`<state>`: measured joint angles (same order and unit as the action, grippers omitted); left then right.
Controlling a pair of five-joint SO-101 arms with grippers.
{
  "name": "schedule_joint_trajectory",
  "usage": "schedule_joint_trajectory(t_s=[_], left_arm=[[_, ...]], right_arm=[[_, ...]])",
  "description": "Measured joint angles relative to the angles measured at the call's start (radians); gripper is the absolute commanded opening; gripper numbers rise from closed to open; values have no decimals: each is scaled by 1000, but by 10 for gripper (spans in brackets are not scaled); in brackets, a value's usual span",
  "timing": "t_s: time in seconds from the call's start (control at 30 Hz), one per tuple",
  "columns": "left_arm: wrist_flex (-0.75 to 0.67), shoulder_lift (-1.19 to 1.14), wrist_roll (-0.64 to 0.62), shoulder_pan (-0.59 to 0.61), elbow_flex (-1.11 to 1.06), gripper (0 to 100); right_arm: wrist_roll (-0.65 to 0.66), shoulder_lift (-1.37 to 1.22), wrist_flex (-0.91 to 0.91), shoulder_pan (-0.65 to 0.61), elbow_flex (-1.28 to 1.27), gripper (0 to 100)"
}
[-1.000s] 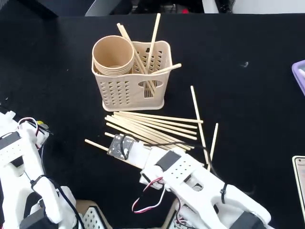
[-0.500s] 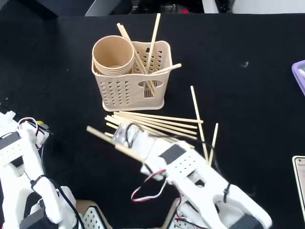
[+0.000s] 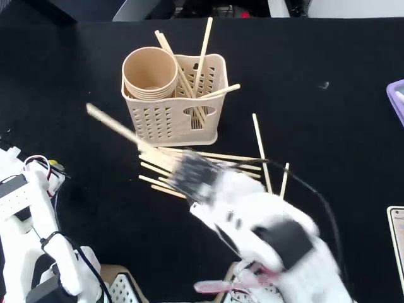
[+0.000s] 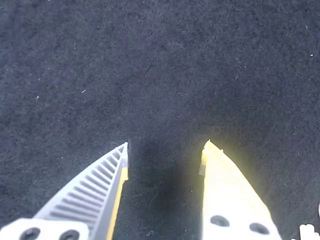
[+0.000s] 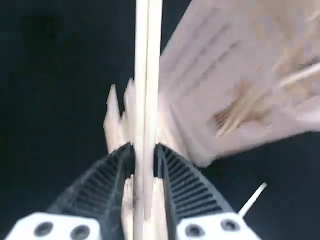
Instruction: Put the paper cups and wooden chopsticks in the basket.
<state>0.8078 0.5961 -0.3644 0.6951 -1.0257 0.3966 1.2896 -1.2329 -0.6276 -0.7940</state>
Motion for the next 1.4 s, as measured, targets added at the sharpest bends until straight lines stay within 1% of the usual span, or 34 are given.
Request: schedule_joint_trajectory(t_s=[0.1, 0.17, 0.23, 0.37, 0.47, 0.57, 0.63, 0.7, 0.77, 0.97, 1.17, 1.3, 1.4], left_arm=[[0, 0, 0, 0, 0, 230], [0, 0, 0, 0, 0, 230], [0, 0, 0, 0, 0, 230], [0, 0, 0, 0, 0, 230], [0, 0, 0, 0, 0, 230], [0, 0, 0, 0, 0, 230], [0, 0, 0, 0, 0, 230], [0, 0, 0, 0, 0, 230], [0, 0, 0, 0, 0, 230], [0, 0, 0, 0, 0, 230], [0, 0, 0, 0, 0, 230], [0, 0, 0, 0, 0, 230], [0, 0, 0, 0, 0, 230]], right_arm=[[-74, 54, 38, 0, 121, 11], [-106, 55, 126, 2, 147, 11], [-133, 54, 250, 29, 137, 11], [-209, 54, 586, 138, 0, 11], [-321, 44, 873, 210, -153, 11], [-408, 44, 1166, 245, -281, 11], [-425, 35, 1333, 250, -325, 11], [-430, -8, 1447, 245, -327, 11], [-434, -84, 1494, 253, -321, 11], [-436, -379, 1521, 262, -195, 11], [-440, -643, 1521, 338, -54, 11], [-442, -747, 1521, 362, -23, 11], [-442, -776, 1521, 365, -23, 11]])
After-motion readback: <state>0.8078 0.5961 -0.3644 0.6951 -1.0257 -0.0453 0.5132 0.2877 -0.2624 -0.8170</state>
